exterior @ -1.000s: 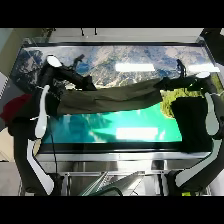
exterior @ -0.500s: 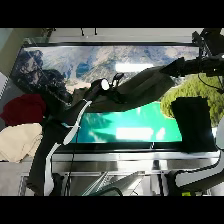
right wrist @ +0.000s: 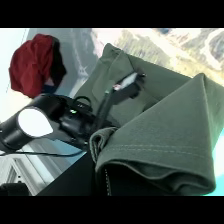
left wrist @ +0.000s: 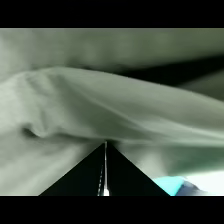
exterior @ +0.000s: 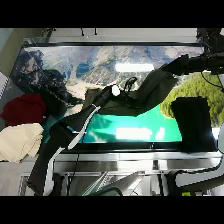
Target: Fold the shirts.
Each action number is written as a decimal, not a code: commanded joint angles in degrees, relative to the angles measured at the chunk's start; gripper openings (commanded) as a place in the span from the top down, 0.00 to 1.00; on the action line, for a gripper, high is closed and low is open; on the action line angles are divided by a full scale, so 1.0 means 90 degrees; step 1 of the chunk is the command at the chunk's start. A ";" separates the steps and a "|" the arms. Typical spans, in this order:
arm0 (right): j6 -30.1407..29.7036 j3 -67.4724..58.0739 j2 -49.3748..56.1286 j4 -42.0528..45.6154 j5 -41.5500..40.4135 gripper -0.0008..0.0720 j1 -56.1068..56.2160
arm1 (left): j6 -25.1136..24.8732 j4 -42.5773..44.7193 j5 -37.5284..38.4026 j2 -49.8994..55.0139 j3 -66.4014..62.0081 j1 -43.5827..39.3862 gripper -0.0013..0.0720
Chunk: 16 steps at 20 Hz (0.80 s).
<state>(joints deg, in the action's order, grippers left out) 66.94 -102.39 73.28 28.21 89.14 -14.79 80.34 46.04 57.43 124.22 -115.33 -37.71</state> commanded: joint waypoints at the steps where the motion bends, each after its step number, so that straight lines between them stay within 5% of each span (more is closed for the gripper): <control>1: 0.0114 -0.0002 -0.0012 0.0000 -0.0046 0.96 0.0129 | -0.0107 -0.0168 0.0993 -0.0687 -0.0007 0.0551 0.96; 6: 0.0189 0.0010 0.0087 0.0015 -0.1156 0.96 0.1518 | -0.0107 -0.0175 0.3011 -0.2492 -0.0007 0.2664 0.96; 13: -0.0131 0.0010 0.1766 0.0168 -0.4561 0.96 0.4833 | -0.0092 -0.0187 0.3111 -0.4316 -0.0005 0.5297 0.96; 14: -0.0372 0.0010 0.2125 0.0168 -0.5166 0.83 0.5260 | -0.0095 -0.0185 0.3113 -0.4449 -0.0005 0.5496 0.96; 15: -0.0423 0.0010 0.2484 0.0168 -0.5819 0.46 0.5639 | -0.0102 -0.0185 0.3123 -0.4556 -0.0002 0.5683 0.96; 16: -0.0461 0.0007 0.2744 0.0168 -0.6302 0.36 0.5872 | -0.0117 -0.0185 0.3147 -0.4636 -0.0002 0.5821 0.96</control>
<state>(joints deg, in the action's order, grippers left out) 65.52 -102.32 90.74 29.41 49.12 28.95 79.46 44.29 84.97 86.06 -115.39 9.04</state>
